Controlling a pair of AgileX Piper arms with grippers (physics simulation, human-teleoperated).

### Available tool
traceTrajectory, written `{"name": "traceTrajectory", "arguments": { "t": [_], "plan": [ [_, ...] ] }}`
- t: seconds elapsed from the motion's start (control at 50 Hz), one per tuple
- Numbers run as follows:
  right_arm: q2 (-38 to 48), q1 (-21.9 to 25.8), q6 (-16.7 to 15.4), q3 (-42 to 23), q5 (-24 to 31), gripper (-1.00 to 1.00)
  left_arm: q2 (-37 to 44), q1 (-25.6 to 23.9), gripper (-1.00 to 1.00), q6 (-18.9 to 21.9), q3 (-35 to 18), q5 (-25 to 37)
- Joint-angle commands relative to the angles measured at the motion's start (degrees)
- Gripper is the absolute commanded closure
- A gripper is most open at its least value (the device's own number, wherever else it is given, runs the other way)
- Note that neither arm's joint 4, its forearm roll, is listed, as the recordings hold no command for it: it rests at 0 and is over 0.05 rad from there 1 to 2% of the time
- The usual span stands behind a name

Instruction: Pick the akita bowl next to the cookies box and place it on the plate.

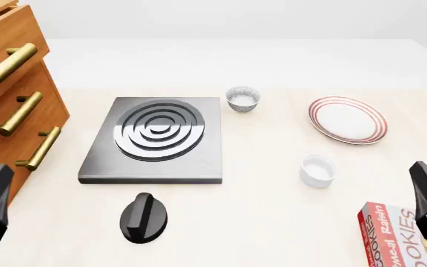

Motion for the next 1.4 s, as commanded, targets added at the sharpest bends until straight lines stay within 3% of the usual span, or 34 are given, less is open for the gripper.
{"name": "traceTrajectory", "arguments": {
  "t": [0.02,0.1,0.18,0.24,0.3,0.36,0.58,0.68,0.9,1.4],
  "plan": [
    [10.8,0.0,-1.5,0.0,-8.0,-1.00,0.3,0.0,-1.00,0.0,-0.1,-0.1],
    [21.1,1.1,-3.3,0.0,-15.6,-1.00,0.3,0.0,-1.00,0.0,-0.1,-0.1],
    [16.9,0.5,-4.5,0.0,-12.2,-1.00,0.3,0.0,-1.00,0.0,-0.1,-0.1],
    [13.9,-3.1,-5.0,-0.3,-9.2,-1.00,0.3,0.0,-1.00,0.0,-0.1,-0.1],
    [20.0,-0.8,-2.1,-1.3,-11.1,-1.00,0.3,0.0,-1.00,0.0,-0.1,-0.1],
    [23.3,-1.3,-3.9,-2.6,-11.5,-1.00,0.3,0.0,-1.00,0.0,-0.1,-0.1],
    [27.4,-2.3,-3.0,-13.1,3.1,-1.00,0.3,0.0,-1.00,0.0,-0.1,-0.1],
    [28.7,-3.6,-3.9,-19.7,10.7,-1.00,0.3,0.0,-1.00,0.0,-0.1,-0.1],
    [35.1,-7.1,-7.0,-30.3,20.7,-1.00,0.3,0.0,-1.00,0.0,-0.1,-0.1],
    [48.5,-22.2,-10.5,-48.8,34.7,-1.00,0.3,0.0,-1.00,0.0,-0.1,-0.1]
  ]
}}
